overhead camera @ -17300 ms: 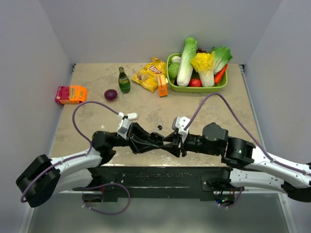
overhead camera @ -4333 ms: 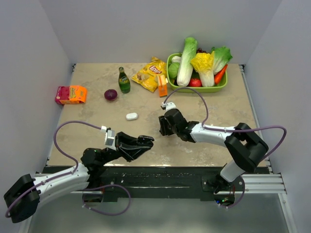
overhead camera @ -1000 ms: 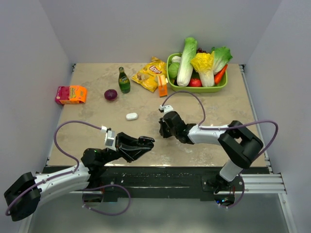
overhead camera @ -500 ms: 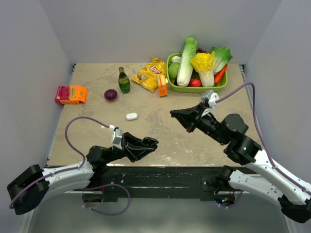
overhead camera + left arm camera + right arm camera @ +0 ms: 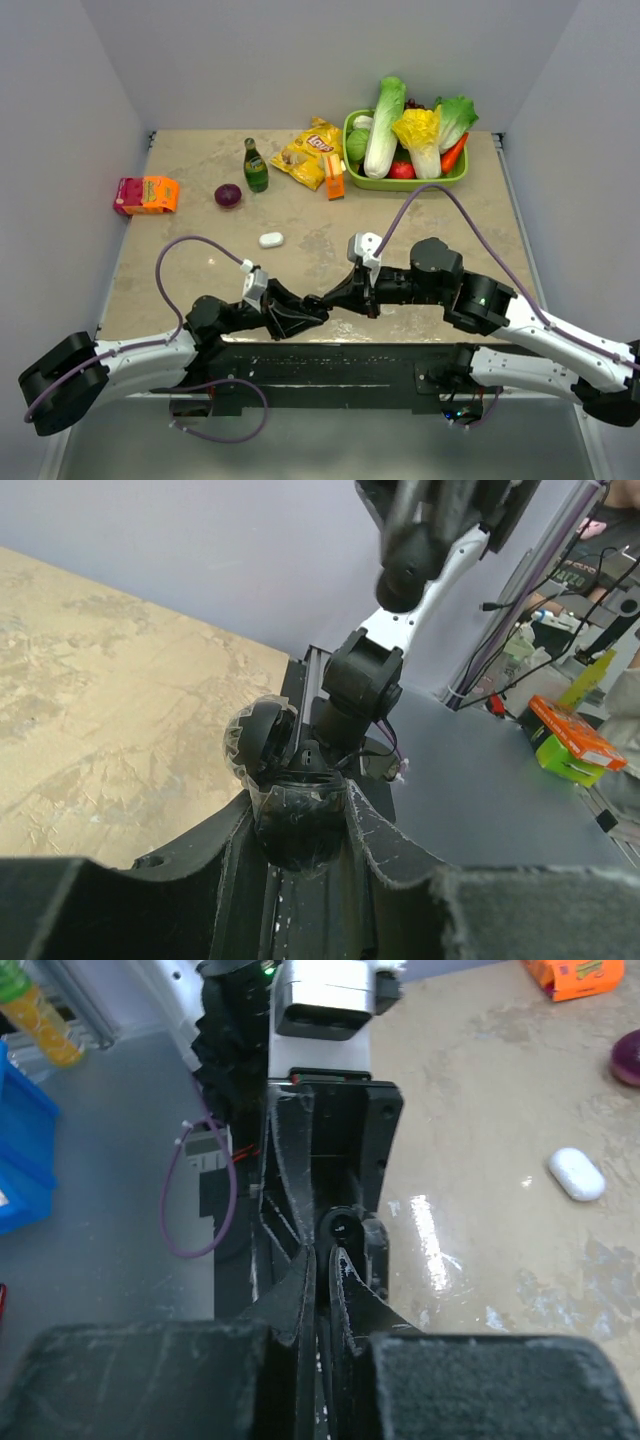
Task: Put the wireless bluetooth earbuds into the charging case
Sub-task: Place the earbud in the charging case.
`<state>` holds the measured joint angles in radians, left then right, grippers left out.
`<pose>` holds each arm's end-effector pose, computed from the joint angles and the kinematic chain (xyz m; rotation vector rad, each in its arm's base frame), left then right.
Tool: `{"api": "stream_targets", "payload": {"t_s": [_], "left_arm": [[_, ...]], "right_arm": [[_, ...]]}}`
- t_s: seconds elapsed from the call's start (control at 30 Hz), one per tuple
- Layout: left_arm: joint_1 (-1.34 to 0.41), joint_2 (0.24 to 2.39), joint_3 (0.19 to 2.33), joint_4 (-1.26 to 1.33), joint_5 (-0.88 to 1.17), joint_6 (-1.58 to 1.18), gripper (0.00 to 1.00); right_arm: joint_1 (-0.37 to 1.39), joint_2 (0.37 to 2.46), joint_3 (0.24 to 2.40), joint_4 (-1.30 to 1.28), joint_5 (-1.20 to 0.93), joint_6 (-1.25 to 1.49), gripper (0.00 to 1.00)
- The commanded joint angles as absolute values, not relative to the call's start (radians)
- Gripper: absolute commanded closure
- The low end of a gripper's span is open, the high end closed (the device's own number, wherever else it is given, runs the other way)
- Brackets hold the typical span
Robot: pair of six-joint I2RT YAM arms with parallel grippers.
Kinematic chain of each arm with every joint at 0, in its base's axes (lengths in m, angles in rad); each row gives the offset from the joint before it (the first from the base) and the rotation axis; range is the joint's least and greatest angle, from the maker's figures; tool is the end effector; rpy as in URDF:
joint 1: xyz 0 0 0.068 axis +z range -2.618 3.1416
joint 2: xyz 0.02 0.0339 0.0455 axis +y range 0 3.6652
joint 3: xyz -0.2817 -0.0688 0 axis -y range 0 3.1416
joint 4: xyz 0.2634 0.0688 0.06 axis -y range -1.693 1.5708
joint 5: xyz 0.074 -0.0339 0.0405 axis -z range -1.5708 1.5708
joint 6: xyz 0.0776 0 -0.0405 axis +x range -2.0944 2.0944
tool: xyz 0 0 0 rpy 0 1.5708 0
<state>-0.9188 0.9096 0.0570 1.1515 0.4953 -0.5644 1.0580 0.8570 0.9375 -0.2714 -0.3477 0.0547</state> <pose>0.0929 -0.1825 0.2189 0.7223 1.2999 -1.5495 0.0935 0.2200 0.3795 -1.1358 1.5079 1.0928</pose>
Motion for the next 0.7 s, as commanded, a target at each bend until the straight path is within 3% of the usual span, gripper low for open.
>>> {"api": "stream_targets", "payload": {"t_s": [0.0,0.67], "left_arm": [[-0.925,0.926,0.117,1.169,0.560,-0.555,1.00],[-0.925,0.991,0.129,1.281,0.627,-0.598,1.00]], "right_arm": [[1.106,0.857,1.000,-0.299,-0.374,0.005,1.00],[1.170,0.949,0.992,-0.324,-0.262,-0.008,1.00]]}}
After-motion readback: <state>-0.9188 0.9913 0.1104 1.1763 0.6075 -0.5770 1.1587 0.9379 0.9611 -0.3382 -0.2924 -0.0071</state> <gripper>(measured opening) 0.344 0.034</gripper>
